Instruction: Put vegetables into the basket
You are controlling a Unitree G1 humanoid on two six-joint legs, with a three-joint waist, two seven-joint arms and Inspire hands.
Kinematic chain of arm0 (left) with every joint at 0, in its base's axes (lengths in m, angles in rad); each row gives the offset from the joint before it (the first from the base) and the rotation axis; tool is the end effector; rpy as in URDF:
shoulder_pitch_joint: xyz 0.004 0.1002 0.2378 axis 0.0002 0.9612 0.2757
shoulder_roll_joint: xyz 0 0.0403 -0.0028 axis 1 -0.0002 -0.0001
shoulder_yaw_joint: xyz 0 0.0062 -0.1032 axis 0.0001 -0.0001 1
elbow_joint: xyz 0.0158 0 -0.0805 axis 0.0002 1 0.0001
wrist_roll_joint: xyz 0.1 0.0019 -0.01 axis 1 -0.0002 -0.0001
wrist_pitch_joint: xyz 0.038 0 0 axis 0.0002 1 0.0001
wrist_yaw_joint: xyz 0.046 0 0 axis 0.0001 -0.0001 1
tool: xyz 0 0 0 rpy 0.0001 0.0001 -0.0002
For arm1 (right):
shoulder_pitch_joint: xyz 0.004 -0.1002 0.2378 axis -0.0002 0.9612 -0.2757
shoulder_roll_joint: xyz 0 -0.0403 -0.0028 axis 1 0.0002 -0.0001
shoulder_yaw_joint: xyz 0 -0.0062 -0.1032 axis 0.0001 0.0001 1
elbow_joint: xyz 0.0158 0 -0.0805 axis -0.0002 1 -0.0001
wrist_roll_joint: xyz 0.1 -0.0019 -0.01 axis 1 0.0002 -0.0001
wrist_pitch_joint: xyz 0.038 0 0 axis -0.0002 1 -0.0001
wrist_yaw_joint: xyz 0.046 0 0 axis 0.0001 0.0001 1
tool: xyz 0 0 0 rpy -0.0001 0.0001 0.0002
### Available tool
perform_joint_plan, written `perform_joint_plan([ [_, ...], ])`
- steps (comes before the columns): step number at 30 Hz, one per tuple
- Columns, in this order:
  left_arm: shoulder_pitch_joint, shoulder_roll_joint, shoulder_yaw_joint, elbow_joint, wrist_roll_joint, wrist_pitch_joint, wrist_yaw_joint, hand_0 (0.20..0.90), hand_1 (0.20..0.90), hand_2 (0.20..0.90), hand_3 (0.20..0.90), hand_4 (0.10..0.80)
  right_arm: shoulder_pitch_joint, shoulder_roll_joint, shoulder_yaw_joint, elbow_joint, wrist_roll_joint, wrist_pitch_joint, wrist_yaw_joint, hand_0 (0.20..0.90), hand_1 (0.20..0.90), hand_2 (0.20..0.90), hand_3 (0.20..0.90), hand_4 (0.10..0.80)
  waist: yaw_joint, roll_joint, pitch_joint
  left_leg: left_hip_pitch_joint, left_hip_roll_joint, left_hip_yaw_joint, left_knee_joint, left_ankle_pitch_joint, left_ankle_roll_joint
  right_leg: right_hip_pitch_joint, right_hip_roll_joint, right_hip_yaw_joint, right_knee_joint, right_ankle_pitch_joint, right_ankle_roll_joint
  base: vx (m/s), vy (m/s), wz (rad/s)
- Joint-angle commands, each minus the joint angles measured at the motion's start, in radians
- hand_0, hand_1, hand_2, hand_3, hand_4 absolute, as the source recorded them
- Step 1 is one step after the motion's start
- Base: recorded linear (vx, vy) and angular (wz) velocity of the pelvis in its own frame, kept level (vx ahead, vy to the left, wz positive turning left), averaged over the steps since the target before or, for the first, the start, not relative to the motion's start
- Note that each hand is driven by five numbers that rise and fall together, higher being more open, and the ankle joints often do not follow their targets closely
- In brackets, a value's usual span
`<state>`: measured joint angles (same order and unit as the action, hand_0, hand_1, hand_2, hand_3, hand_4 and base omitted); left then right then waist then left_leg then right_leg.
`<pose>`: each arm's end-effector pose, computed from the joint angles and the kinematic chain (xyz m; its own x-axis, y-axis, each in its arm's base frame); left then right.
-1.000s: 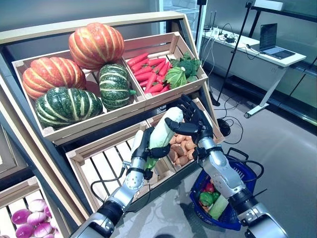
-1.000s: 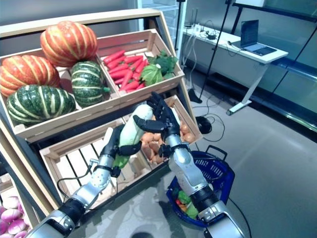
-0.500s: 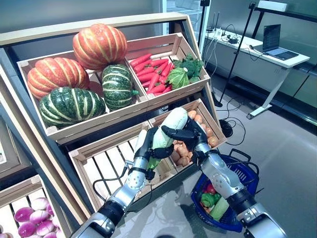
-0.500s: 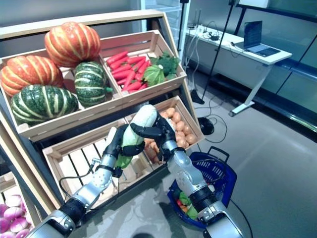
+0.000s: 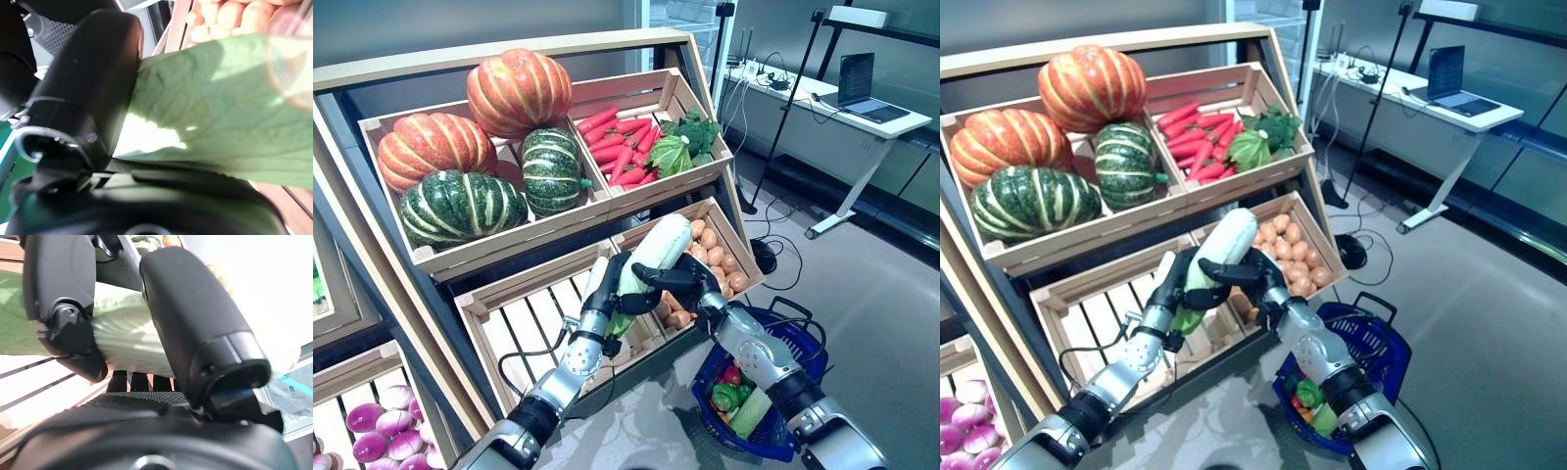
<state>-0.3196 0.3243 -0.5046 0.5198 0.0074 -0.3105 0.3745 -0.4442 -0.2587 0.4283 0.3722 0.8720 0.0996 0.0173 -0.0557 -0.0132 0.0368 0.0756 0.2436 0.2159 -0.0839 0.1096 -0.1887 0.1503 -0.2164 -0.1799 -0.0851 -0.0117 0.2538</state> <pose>0.2411 0.1362 0.0147 0.9863 -0.1424 0.0835 0.0935 0.8987 0.4284 0.2713 -0.1121 0.0568 0.8850 0.4412 -0.1487 -0.3406 0.8313 0.4392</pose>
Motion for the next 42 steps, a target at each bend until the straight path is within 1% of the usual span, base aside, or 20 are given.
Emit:
perform_joint_plan([
  [1,-0.180,0.011,-0.007,-0.034,0.001,-0.128,0.009,0.300,0.300,0.300,0.300,0.400,-0.182,0.069,-0.068,-0.029,0.079,-0.142,0.082,0.300,0.300,0.300,0.300,0.400,0.010,-0.008,-0.052,0.023,-0.082,0.005,0.006,-0.093,0.075,-0.056,0.082,0.026,0.002,0.036,-0.103,0.000,0.000,0.00],
  [15,-0.170,0.000,-0.010,-0.002,0.018,-0.093,0.016,0.300,0.300,0.300,0.300,0.400,-0.200,0.056,-0.089,-0.033,0.051,-0.187,0.072,0.300,0.300,0.300,0.300,0.400,0.001,-0.007,-0.054,0.019,-0.076,0.013,0.006,-0.092,0.074,-0.063,0.084,0.040,-0.001,0.037,-0.102,0.000,0.000,0.00],
  [21,-0.156,-0.001,0.002,0.047,0.036,-0.084,0.012,0.300,0.300,0.300,0.300,0.400,-0.206,0.035,-0.103,-0.042,0.023,-0.203,0.052,0.300,0.300,0.300,0.300,0.400,-0.001,-0.007,-0.052,0.023,-0.074,0.017,0.007,-0.094,0.073,-0.059,0.084,0.042,-0.002,0.035,-0.103,0.000,0.000,0.00],
  [26,-0.139,-0.005,0.011,0.098,0.056,-0.058,0.009,0.300,0.300,0.300,0.300,0.400,-0.208,0.021,-0.122,-0.056,-0.030,-0.252,0.026,0.300,0.300,0.300,0.300,0.400,-0.004,-0.007,-0.052,0.027,-0.074,0.020,0.008,-0.095,0.073,-0.056,0.084,0.046,-0.002,0.035,-0.101,0.000,0.000,0.00],
  [27,-0.132,-0.005,0.014,0.109,0.058,-0.054,0.009,0.347,0.347,0.347,0.347,0.431,-0.203,0.020,-0.125,-0.061,-0.045,-0.266,0.023,0.300,0.300,0.300,0.300,0.400,-0.005,-0.007,-0.052,0.027,-0.074,0.021,0.007,-0.095,0.073,-0.057,0.083,0.047,-0.002,0.035,-0.100,0.000,0.000,0.00],
  [28,-0.121,-0.005,0.019,0.123,0.057,-0.044,0.013,0.900,0.900,0.900,0.900,0.800,-0.199,0.016,-0.130,-0.077,-0.060,-0.277,0.019,0.300,0.300,0.300,0.300,0.400,-0.006,-0.007,-0.050,0.026,-0.073,0.022,0.008,-0.095,0.073,-0.058,0.083,0.049,-0.002,0.035,-0.100,0.000,0.000,0.00],
  [35,-0.091,-0.009,0.051,0.221,0.076,-0.008,0.006,0.900,0.900,0.900,0.900,0.800,-0.191,-0.026,-0.152,-0.133,-0.125,-0.306,0.004,0.300,0.300,0.300,0.300,0.400,-0.013,-0.008,-0.047,0.025,-0.073,0.025,0.009,-0.094,0.075,-0.060,0.085,0.058,-0.002,0.035,-0.098,0.000,0.000,0.00],
  [40,-0.076,-0.001,0.075,0.337,0.078,0.044,-0.001,0.900,0.900,0.900,0.900,0.800,-0.186,-0.084,-0.170,-0.166,-0.164,-0.332,-0.010,0.300,0.300,0.300,0.300,0.400,-0.020,-0.011,-0.043,0.021,-0.071,0.028,0.011,-0.093,0.075,-0.065,0.085,0.063,-0.001,0.036,-0.095,0.000,0.000,0.00],
  [42,-0.070,0.002,0.084,0.374,0.077,0.044,-0.003,0.900,0.900,0.900,0.900,0.800,-0.180,-0.099,-0.177,-0.172,-0.167,-0.338,-0.007,0.300,0.300,0.300,0.300,0.400,-0.022,-0.012,-0.043,0.020,-0.071,0.030,0.012,-0.093,0.075,-0.066,0.085,0.065,-0.001,0.036,-0.094,0.000,0.000,0.00],
])
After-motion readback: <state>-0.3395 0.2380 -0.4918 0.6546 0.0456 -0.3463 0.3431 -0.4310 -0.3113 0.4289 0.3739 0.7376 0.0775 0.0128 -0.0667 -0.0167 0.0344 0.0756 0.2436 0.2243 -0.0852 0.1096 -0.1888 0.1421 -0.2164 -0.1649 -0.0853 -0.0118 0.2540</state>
